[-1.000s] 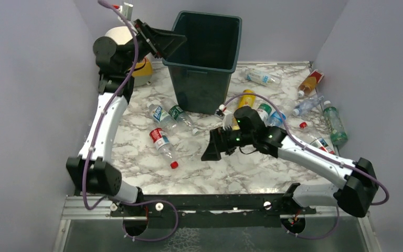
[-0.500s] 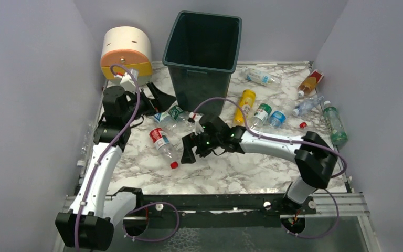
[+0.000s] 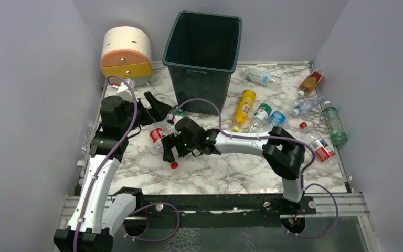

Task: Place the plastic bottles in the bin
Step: Pick up the plastic bottle at the center of the board.

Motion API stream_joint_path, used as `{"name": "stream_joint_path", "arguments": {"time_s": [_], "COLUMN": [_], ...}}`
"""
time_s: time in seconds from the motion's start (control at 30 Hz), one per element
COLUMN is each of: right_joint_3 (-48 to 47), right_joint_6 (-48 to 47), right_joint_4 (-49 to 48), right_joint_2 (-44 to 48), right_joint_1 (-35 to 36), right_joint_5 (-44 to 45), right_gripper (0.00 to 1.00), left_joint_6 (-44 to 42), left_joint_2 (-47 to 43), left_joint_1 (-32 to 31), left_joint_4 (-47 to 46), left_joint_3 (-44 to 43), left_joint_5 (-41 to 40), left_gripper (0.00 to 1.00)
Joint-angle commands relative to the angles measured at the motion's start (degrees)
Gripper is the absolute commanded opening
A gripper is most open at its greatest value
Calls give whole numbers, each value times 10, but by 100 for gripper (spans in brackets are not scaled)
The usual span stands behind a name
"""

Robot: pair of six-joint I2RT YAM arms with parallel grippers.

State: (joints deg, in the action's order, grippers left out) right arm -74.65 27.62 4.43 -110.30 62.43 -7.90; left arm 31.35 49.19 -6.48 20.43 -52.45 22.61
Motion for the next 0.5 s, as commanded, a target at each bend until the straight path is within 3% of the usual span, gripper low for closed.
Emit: {"name": "stream_joint_path", "arguments": {"time_s": [0.0,0.47], "right_joint_3": [-51,-126], "right_joint_6": [2,4], "right_joint_4": [-8,14], "right_joint_2": [-51,-132], "right_joint_1": [11,23], "right_joint_5": [70,114], "right_gripper": [100,99], "left_joint_6": [-14,-10], "left_joint_2": [-16,-18], "left_joint_1": [2,2], "left_joint_4": [16,17], "left_joint_3": [2,4], "left_joint_5": [-7,12], "left_gripper": [99,99]}}
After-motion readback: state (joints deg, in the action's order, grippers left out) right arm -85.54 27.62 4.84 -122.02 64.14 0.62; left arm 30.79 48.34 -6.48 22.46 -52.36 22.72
